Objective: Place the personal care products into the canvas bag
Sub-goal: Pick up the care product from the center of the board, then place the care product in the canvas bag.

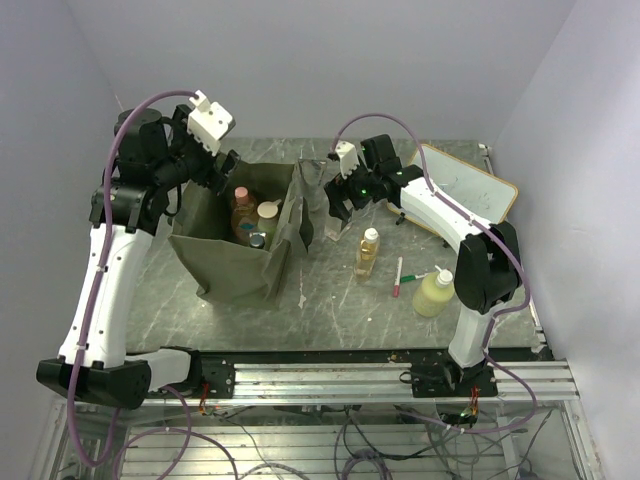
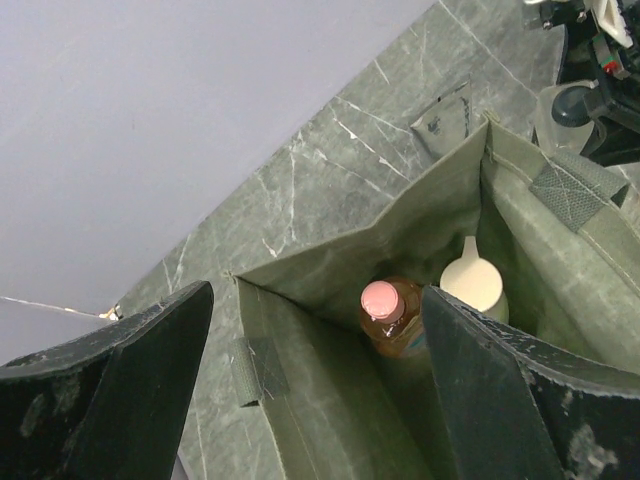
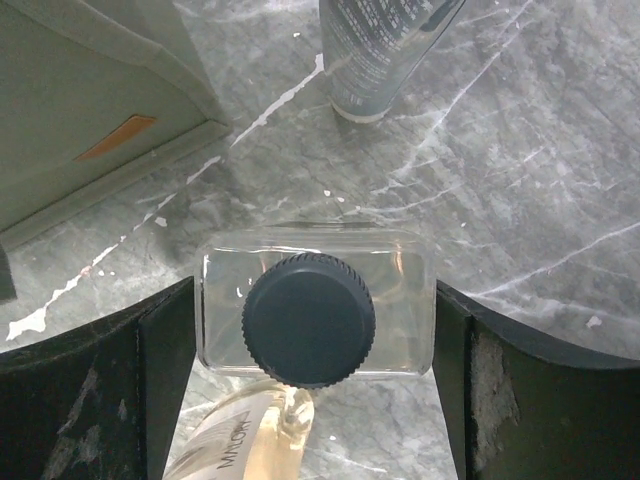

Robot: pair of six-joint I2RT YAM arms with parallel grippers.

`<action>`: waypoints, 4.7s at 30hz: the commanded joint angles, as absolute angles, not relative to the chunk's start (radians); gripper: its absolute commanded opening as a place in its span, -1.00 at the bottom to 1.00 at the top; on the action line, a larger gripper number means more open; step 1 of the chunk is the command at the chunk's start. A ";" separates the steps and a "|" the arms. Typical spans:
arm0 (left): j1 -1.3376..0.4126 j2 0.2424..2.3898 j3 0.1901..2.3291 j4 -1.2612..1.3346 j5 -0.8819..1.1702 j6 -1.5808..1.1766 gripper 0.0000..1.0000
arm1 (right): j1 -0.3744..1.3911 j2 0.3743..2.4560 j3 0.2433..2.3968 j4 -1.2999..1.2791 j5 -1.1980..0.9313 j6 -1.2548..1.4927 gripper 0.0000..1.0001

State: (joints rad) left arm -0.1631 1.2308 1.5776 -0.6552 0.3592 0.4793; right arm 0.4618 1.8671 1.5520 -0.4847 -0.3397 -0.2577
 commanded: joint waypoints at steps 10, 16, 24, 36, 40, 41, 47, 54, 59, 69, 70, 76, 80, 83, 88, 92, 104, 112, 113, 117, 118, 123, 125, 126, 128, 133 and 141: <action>-0.132 1.180 1.543 -0.632 0.369 0.459 0.89 | 0.457 1.897 1.557 -0.452 -0.353 -0.235 0.51; -0.108 1.168 1.530 -0.627 0.327 0.400 0.89 | 0.457 1.856 1.572 -0.430 -0.341 -0.244 0.12; -0.072 1.123 1.487 -0.657 0.208 0.343 0.87 | 0.457 1.753 1.600 -0.443 -0.379 -0.266 -0.74; -0.031 1.096 1.446 -0.753 0.067 0.276 0.88 | 0.457 1.645 1.765 -0.542 -0.404 -0.301 -1.00; -0.019 1.119 1.465 -0.832 0.085 0.247 0.83 | 0.459 1.631 1.889 -0.566 -0.425 -0.293 -1.00; -0.016 1.120 1.468 -0.840 0.085 0.237 0.83 | 0.462 1.633 1.938 -0.572 -0.426 -0.291 -1.00; 0.035 1.136 1.482 -0.883 0.115 0.193 0.78 | 0.487 1.658 2.148 -0.588 -0.420 -0.286 -1.00; 0.050 1.167 1.499 -0.927 0.120 0.192 0.73 | 0.617 1.707 2.345 -0.612 -0.400 -0.322 -1.00; 0.050 1.163 1.492 -0.941 0.147 0.185 0.69 | 0.722 1.748 2.414 -0.605 -0.400 -0.342 -1.00; 0.051 1.169 1.479 -0.993 0.172 0.142 0.40 | 0.864 1.851 2.432 -0.522 -0.433 -0.315 -1.00; 0.052 1.174 1.482 -1.000 0.178 0.136 0.33 | 0.871 1.860 2.431 -0.516 -0.439 -0.312 -1.00; 0.051 1.161 1.467 -1.017 0.178 0.113 -0.02 | 0.909 1.910 2.408 -0.467 -0.494 -0.280 -1.00; 0.051 1.140 1.449 -1.020 0.179 0.107 -0.38 | 0.922 1.943 2.382 -0.437 -0.543 -0.276 -1.00; 0.053 1.133 1.440 -1.026 0.171 0.114 -0.62 | 0.925 1.960 2.358 -0.407 -0.572 -0.269 -1.00; 0.053 1.118 1.413 -1.033 0.179 0.131 -0.86 | 0.926 2.001 2.343 -0.377 -0.617 -0.254 -1.00; 0.052 1.114 1.408 -1.036 0.191 0.141 -0.86 | 0.927 2.044 2.327 -0.355 -0.647 -0.242 -1.00; 0.052 1.095 1.376 -1.037 0.223 0.187 -0.86 | 0.923 2.089 2.157 -0.286 -0.657 -0.296 -1.00; 0.059 1.085 1.371 -1.050 0.258 0.217 -0.86 | 0.901 2.157 2.139 -0.276 -0.643 -0.317 -1.00; 0.059 1.086 1.371 -1.049 0.260 0.217 -0.86 | 0.897 2.164 2.140 -0.276 -0.640 -0.320 -1.00; 0.067 1.089 1.372 -1.044 0.271 0.218 -0.86 | 0.883 2.181 2.120 -0.274 -0.628 -0.326 -1.00; 0.068 1.090 1.372 -1.043 0.272 0.219 -0.86 | 0.882 2.181 2.112 -0.273 -0.623 -0.328 -1.00; 0.069 1.099 1.385 -1.046 0.288 0.233 -0.86 | 0.878 2.173 2.056 -0.273 -0.587 -0.341 -1.00; 0.068 1.101 1.389 -1.049 0.299 0.240 -0.86 | 0.878 2.169 2.032 -0.263 -0.569 -0.342 -1.00; 0.068 1.103 1.390 -1.051 0.304 0.243 -0.86 | 0.877 2.171 2.026 -0.261 -0.559 -0.341 -1.00; 0.068 1.103 1.388 -1.052 0.315 0.248 -0.86 | 0.877 2.185 2.029 -0.270 -0.539 -0.341 -1.00; 0.069 1.104 1.384 -1.055 0.337 0.262 -0.86 | 0.877 2.197 2.009 -0.261 -0.513 -0.342 -1.00; 0.068 1.113 1.384 -1.051 0.346 0.266 -0.86 | 0.877 2.192 1.973 -0.250 -0.518 -0.355 -1.00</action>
